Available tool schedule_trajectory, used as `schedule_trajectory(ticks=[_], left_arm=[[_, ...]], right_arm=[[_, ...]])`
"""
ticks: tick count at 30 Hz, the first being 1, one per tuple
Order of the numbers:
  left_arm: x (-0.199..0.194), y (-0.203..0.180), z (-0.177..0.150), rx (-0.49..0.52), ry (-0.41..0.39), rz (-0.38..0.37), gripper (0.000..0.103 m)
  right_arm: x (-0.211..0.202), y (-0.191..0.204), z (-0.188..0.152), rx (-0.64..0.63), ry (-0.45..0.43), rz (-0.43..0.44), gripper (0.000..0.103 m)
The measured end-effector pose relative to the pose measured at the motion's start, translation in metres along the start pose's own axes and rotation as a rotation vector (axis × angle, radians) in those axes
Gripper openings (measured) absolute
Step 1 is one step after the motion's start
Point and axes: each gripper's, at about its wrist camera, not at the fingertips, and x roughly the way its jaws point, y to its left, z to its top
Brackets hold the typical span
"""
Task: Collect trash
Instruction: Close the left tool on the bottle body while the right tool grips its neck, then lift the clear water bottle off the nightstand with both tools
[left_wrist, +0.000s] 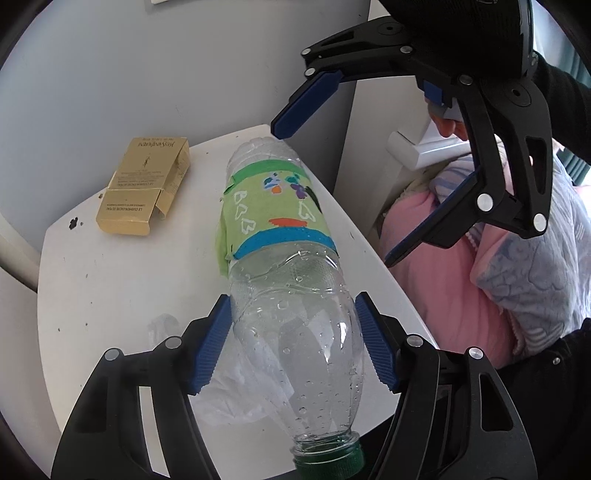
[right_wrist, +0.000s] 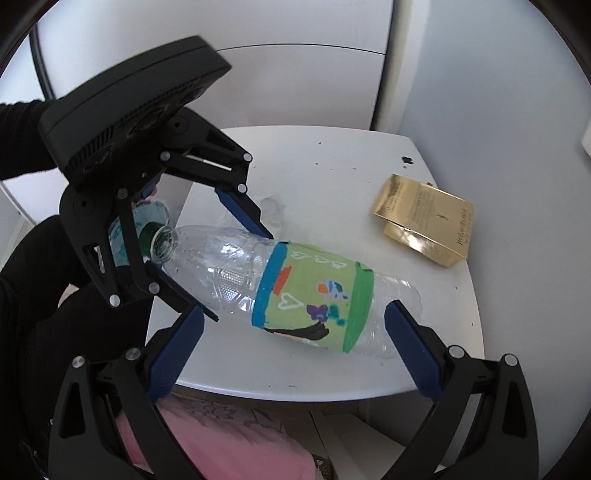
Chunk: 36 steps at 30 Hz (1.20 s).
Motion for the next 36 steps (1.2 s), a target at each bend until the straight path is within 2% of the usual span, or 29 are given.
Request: schedule_trajectory(ticks=[4,7,12,15,26,31,36], left_arm=[[-0.002,0.006,-0.006,0.001,0.008,-0.01,0.065],[-0.004,0.011,-0.011,0.001,0.011,-0.022,0.065],[-0.007,0.017,-0.02,0.01,0.014,-0.061,0.065],[-0.007,0.02,-0.025,0.024,0.026,-0.073,0.065],[-0.007,0.036,-0.038,0.003,0.006,-0.114,0.065],[-0.005,0.038,-0.04,0.001,0.003,-0.129,0.065],[-0.007,0.044,-0.041,-0.01,-0.002,-0.147,0.065]], right_arm=[[0.009,0.004,0.006,-0.037,0.023,0.037,0.096],[0.017,0.011,0.012,-0.097,0.047,0.015,0.095],[0.024,0.015,0.025,-0.159,0.065,0.04,0.095],[0.035,0.022,0.033,-0.25,0.118,0.073,0.095],[0.08,0.018,0.055,-0.452,0.285,0.06,0.095],[0.096,0.017,0.061,-0.495,0.337,0.09,0.095],[0.112,0.006,0.068,-0.466,0.374,0.113,0.095]])
